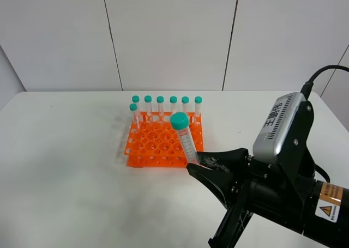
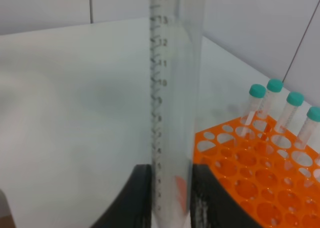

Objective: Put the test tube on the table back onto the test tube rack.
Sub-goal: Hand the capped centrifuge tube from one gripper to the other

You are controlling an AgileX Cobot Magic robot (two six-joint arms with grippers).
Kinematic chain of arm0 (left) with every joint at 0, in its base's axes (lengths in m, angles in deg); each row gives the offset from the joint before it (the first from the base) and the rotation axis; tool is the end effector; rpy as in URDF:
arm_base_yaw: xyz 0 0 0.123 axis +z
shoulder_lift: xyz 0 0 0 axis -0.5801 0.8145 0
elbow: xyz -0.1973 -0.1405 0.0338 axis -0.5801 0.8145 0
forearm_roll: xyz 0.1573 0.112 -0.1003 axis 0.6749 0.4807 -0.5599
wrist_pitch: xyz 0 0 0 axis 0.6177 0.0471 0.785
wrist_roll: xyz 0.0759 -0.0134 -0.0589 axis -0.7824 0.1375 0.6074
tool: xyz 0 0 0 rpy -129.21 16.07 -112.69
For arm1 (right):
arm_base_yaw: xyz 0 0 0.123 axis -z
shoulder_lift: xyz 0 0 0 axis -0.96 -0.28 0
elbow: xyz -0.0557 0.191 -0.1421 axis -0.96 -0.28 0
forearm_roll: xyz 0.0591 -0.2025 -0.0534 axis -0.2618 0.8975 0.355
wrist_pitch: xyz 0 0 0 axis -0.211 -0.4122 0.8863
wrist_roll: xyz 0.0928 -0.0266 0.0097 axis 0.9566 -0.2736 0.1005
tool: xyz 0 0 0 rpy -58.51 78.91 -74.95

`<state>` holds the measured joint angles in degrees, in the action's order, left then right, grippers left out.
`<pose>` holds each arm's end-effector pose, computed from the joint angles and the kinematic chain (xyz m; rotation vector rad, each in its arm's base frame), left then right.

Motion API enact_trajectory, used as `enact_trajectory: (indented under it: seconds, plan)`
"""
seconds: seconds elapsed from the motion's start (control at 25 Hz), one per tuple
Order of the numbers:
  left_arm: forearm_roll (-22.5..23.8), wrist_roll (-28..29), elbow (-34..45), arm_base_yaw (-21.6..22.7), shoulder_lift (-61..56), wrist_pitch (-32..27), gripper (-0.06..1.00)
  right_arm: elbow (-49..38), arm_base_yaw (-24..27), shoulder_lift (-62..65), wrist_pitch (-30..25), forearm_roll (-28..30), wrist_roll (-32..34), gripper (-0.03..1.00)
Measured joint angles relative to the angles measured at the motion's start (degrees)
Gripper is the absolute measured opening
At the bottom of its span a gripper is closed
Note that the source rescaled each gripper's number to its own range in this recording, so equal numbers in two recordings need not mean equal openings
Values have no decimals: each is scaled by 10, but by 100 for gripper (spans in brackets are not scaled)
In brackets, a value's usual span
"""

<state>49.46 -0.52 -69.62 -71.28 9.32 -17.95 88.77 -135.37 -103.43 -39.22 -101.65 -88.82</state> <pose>0.0087 -0.0427 0.2726 1.0769 1.7403 -0.5232 0.1074 0.1584 0.2199 -0.9271 1.6054 0.4832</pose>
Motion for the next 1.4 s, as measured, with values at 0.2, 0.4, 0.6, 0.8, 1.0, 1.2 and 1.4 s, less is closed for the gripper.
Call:
enact_trajectory:
  seconds: [0.2, 0.4, 0.6, 0.8, 1.0, 1.2, 1.4]
  plan:
    - [-27, -62, 0, -12, 75, 123, 100, 0, 0, 0, 0, 0, 0, 0]
    - [-117, -163, -10, -12, 160, 190, 100, 0, 0, 0, 0, 0, 0, 0]
    - [-177, -233, -54, -12, 244, 211, 100, 0, 0, 0, 0, 1, 0, 0]
    - [-189, -256, -105, -22, 319, 220, 100, 0, 0, 0, 0, 2, 0, 0]
    - [-247, -318, -134, -55, 371, 263, 100, 0, 0, 0, 0, 7, 0, 0]
    - [-299, -377, -136, -97, 429, 319, 100, 0, 0, 0, 0, 10, -2, 0]
    - [-327, -410, -136, -134, 477, 393, 100, 0, 0, 0, 0, 11, -2, 0]
